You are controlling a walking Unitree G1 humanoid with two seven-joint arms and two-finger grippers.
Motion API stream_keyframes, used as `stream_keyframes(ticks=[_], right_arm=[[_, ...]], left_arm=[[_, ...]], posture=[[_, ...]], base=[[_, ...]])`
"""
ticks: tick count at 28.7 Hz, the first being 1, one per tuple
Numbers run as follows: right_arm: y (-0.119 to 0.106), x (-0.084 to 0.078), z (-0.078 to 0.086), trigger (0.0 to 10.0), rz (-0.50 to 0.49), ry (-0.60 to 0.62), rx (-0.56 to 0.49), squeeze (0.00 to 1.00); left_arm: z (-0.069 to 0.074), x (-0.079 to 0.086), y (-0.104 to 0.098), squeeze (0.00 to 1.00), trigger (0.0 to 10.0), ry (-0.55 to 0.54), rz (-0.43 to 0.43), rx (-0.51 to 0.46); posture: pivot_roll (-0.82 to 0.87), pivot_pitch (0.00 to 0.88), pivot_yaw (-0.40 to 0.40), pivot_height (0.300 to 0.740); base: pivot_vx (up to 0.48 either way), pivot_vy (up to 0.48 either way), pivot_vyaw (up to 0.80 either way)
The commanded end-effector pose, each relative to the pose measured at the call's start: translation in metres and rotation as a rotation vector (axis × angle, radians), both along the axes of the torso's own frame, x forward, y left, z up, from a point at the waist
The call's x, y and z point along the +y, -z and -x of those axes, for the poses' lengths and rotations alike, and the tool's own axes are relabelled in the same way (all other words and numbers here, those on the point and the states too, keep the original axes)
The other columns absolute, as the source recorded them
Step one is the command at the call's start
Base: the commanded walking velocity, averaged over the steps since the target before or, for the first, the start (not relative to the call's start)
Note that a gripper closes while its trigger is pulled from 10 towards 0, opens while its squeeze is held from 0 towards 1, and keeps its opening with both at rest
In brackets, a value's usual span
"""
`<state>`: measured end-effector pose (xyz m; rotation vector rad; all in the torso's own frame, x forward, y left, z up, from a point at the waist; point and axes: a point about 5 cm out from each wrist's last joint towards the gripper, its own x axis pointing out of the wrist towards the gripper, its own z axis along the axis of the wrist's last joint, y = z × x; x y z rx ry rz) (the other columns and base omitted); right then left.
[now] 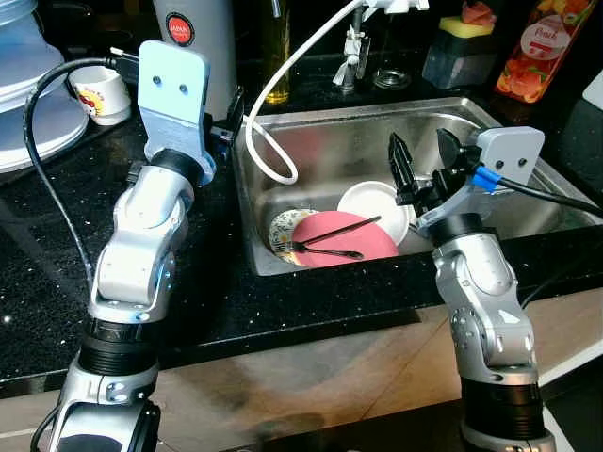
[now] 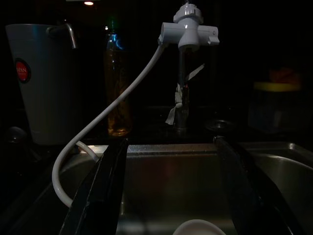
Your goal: Kitchen organization
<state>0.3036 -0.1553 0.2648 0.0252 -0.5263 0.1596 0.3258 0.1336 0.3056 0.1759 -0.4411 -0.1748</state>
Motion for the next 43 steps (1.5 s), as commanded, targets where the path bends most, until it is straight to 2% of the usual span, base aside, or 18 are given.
stream_keyframes(ticks=[1, 27, 43], right_arm=[[0.0004, 0.0006, 0.0010, 10.0, -0.005, -0.006, -0.006, 0.00], [0.0007, -0.0003, 0.0027, 10.0, -0.005, 0.003, -0.005, 0.00], [0.0012, 0.0003, 0.0035, 10.0, -0.009, 0.005, -0.005, 0.00]], left_arm=[[-0.0016, 0.0003, 0.0076, 0.00, 10.0, 0.003, 0.009, 0.025], [-0.0038, 0.0000, 0.0087, 0.00, 10.0, 0.004, 0.004, 0.030], [-0.0052, -0.0001, 0.0090, 0.00, 10.0, 0.006, 0.001, 0.039]], posture=[[0.10, 0.085, 0.031, 0.740], [0.09, 0.093, 0.043, 0.740], [0.09, 0.096, 0.048, 0.740]], base=[[-0.382, 0.000, 0.00], [-0.274, 0.000, 0.00], [0.000, 0.000, 0.00]])
